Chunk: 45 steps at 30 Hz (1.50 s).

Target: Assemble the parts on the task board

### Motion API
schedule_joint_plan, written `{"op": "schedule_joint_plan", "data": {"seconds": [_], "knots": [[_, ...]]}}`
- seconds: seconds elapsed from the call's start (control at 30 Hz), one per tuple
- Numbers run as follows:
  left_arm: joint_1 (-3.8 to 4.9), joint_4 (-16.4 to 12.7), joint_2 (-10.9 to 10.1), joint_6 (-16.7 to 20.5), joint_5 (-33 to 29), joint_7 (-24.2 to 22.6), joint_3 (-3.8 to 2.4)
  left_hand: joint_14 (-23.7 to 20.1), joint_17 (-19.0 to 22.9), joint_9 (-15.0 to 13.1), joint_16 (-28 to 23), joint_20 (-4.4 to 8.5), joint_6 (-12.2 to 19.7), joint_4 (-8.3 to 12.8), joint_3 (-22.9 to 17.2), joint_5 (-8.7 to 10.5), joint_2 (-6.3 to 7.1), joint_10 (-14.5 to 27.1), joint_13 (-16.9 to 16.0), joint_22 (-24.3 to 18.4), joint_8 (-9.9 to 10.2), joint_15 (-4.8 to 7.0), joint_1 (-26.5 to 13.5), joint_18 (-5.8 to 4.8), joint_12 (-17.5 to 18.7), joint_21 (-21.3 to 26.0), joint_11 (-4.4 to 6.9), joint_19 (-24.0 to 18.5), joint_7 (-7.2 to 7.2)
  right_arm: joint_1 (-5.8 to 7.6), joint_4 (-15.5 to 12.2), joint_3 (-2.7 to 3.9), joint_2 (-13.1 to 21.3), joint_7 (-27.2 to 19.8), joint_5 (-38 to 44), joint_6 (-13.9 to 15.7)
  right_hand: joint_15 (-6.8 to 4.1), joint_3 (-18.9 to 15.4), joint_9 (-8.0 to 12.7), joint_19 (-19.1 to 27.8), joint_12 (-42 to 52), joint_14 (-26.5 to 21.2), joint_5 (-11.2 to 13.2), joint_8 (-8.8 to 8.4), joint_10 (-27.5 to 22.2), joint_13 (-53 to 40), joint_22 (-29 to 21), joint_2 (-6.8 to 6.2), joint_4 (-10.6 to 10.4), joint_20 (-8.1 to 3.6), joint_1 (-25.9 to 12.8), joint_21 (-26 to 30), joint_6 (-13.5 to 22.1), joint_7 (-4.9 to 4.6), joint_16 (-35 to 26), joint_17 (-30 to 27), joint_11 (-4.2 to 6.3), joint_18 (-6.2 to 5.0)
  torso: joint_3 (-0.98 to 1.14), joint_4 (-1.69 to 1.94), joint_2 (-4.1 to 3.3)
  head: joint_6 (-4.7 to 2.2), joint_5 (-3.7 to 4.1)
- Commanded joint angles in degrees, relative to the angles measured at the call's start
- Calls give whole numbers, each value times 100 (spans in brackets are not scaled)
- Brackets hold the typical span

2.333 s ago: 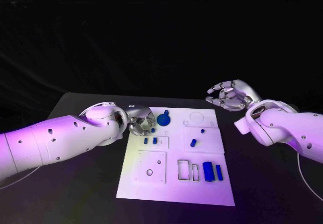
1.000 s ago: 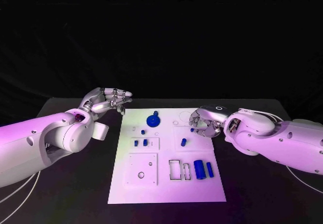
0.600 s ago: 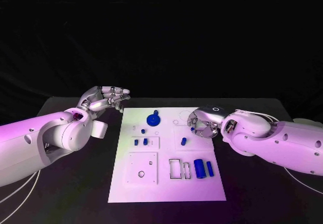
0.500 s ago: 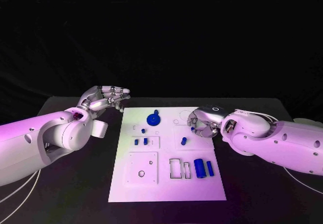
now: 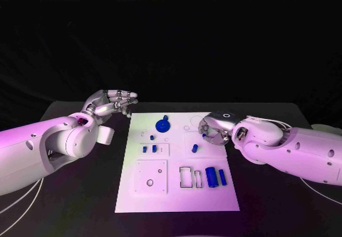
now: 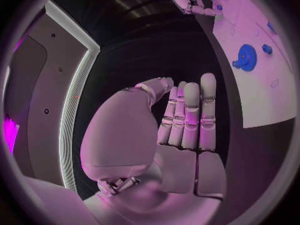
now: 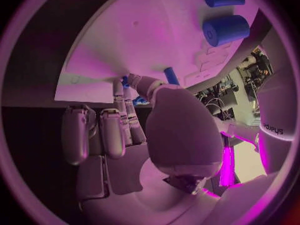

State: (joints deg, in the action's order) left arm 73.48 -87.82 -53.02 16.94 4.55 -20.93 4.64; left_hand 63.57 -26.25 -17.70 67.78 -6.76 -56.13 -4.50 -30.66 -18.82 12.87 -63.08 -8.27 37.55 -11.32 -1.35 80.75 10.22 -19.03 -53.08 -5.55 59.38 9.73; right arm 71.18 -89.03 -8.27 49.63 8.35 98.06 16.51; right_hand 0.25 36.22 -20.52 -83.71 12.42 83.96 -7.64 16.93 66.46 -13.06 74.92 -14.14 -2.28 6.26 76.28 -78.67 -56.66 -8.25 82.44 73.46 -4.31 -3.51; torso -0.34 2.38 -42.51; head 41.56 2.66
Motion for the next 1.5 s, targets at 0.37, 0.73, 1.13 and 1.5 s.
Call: {"op": "schedule_joint_plan", "data": {"seconds": [0.37, 0.73, 1.13, 1.5], "knots": [[7, 1, -12, -5, -49, 36, -4, 23, 18, 14, -27, 24, 62, 22, 26, -12, -66, 48, -11, -15, 24, 8, 11, 38, -24, 45, -16, 46, 23, -91, -35, -30, -27, 195, 507, -31, -144, 321, -109, -186, -2, 302, 188, 197, 414, -11, 1047, 440, 287, -130, 240, -318, -386, 104, 74, 85, 127, 146, 0, -2, 0, 21, 1], [7, -1, -24, -33, -49, 68, -4, 22, 25, 19, -30, 23, 79, 40, 22, -13, -70, 72, -14, -21, 30, 5, 32, 38, -27, 51, -24, 56, 32, -99, -125, -29, 8, 234, 607, 397, -153, 442, -128, -226, -41, 298, 167, 195, 465, -17, 1099, 470, 393, -148, 252, -397, -389, 107, 66, 61, 133, 166, -3, -1, 4, 21, -8], [6, 26, -18, -76, -49, 117, -4, 3, 41, 42, -37, 9, 159, 58, 27, -14, -63, 163, -17, -35, 66, -20, 39, 34, -29, 73, -58, 64, 66, -28, -427, 11, 196, 147, 358, 900, -147, 444, -138, -256, -72, 295, 151, 191, 472, -20, 1134, 422, 423, -147, 188, -453, -388, 93, 59, 45, 125, 180, -9, -1, 12, -17, 7], [6, 43, -5, -95, -51, 129, -4, -8, 48, 53, -38, -1, 197, 64, 29, -18, -62, 213, -19, -41, 82, -32, 37, 33, -32, 83, -75, 64, 82, 113, -946, 59, 388, 26, -81, 1070, -147, 435, -146, -259, -83, 294, 133, 194, 481, -24, 1139, 393, 445, -146, 164, -460, -395, 94, 57, 39, 127, 181, -7, -3, 5, -31, -49]]}}
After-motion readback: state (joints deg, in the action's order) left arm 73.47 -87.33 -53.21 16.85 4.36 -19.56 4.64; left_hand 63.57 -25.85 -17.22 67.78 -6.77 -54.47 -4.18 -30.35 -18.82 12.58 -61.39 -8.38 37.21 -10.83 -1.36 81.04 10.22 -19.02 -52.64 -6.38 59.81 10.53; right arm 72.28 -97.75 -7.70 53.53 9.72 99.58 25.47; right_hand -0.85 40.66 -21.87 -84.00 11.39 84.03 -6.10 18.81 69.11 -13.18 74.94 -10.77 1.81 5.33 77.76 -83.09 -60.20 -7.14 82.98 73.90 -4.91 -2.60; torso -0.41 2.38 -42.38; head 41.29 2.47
